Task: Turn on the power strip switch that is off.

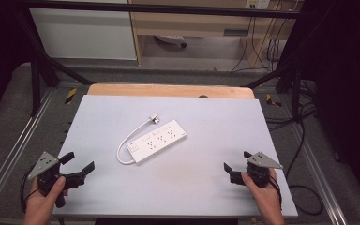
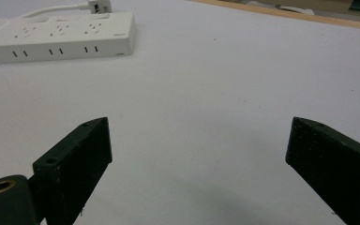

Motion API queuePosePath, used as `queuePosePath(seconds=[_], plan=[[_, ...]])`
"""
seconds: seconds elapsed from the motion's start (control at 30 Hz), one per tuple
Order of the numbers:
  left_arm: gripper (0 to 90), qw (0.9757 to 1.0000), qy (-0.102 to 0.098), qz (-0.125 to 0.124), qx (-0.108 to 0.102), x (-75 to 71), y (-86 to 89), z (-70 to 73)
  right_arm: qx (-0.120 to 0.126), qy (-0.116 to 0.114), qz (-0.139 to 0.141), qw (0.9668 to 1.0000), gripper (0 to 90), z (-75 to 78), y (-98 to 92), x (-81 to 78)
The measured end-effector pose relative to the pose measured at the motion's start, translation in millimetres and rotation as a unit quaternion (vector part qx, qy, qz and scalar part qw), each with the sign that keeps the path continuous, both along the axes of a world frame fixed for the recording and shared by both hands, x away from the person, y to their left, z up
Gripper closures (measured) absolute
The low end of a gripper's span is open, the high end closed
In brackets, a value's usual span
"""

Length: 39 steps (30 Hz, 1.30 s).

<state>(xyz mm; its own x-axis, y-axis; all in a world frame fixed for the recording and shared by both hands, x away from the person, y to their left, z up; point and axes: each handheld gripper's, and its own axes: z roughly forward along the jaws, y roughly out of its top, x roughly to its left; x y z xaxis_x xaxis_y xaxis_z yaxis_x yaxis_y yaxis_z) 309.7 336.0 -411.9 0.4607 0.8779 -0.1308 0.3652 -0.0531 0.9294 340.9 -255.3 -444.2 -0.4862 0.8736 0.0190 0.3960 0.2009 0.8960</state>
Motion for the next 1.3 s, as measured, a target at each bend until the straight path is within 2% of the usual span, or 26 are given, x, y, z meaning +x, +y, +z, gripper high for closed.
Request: queuePosePath(seconds=[0.1,0.23,0.57,0.87,1.13,1.3], plan=[[6.6,1.0000,-0.006,0.003,0.004,2.4,0.1,0.1,-0.001,0.005,0.010,0.9999,7.6,-1.0,2.8,0.4],[6.4,0.9999,0.002,-0.008,0.012,2.8,-2.2,-3.3,0.007,0.004,0.014,0.9999,7.2,-0.5,3.2,0.0],[6.0,0.9997,0.015,-0.015,0.015,9.1,-5.2,-7.7,0.018,-0.002,0.026,0.9995,6.5,2.7,4.2,0.8],[5.9,0.9994,0.016,-0.022,0.022,12.0,-9.0,-8.2,0.050,-0.003,0.035,0.9982,7.2,14.0,3.7,-0.4],[5.7,0.9992,0.014,-0.023,0.029,15.1,-12.3,-8.0,0.052,-0.002,0.037,0.9980,4.6,23.2,9.5,-0.5],[5.6,0.9992,0.015,-0.022,0.029,16.2,-12.2,-8.1,0.041,0.005,0.045,0.9982,3.8,28.7,18.6,5.7]])
